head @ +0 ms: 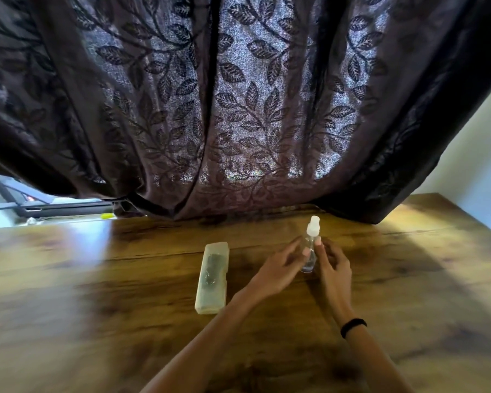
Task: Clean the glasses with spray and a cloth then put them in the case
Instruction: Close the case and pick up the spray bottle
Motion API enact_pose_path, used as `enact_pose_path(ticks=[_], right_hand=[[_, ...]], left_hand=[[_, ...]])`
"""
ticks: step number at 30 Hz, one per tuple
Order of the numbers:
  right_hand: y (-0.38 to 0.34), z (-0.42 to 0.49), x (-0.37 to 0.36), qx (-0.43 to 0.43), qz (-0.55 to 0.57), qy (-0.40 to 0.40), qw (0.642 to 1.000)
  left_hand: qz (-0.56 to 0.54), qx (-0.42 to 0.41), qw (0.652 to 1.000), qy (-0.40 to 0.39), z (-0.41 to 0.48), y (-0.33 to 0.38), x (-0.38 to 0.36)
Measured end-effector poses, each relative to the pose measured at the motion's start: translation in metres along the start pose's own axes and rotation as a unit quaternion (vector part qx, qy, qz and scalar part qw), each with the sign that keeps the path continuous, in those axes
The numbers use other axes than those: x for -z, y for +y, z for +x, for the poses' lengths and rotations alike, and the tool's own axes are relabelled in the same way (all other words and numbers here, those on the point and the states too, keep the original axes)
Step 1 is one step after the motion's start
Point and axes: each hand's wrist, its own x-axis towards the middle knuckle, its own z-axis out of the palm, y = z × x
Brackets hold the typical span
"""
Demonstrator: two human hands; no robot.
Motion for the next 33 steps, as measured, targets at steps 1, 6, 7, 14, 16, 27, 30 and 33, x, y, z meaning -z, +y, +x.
enact_pose_path(ticks=[1, 6, 7, 14, 16, 27, 30, 33], right_hand=[[0.000, 0.000, -0.003, -0.002, 0.003, -0.004, 1.000], [-0.009, 0.002, -0.027, 0.007, -0.002, -0.042, 0.999], [-0.012, 0.003, -0.034, 0.010, 0.001, -0.052, 0.999], [-0.030, 0.009, -0.081, 0.000, 0.004, -0.162, 0.987], [-0.030, 0.011, -0.093, -0.005, 0.000, -0.191, 0.981], [-0.021, 0.015, -0.118, -0.017, -0.055, -0.252, 0.966], [-0.020, 0.015, -0.119, -0.016, -0.068, -0.255, 0.964], [-0.019, 0.015, -0.119, -0.027, -0.073, -0.252, 0.965]], left_hand=[[-0.003, -0.001, 1.000, 0.006, -0.001, 0.000, 0.001], [-0.036, -0.022, 0.997, 0.067, -0.007, -0.006, 0.016], [-0.047, -0.028, 0.995, 0.084, -0.009, -0.007, 0.020], [-0.102, -0.053, 0.975, 0.190, -0.013, -0.021, 0.057], [-0.107, -0.045, 0.970, 0.212, -0.014, -0.025, 0.064], [-0.036, 0.023, 0.963, 0.264, -0.011, -0.052, 0.073], [-0.028, 0.030, 0.961, 0.272, -0.010, -0.054, 0.073], [-0.014, 0.040, 0.959, 0.282, -0.010, -0.051, 0.072]])
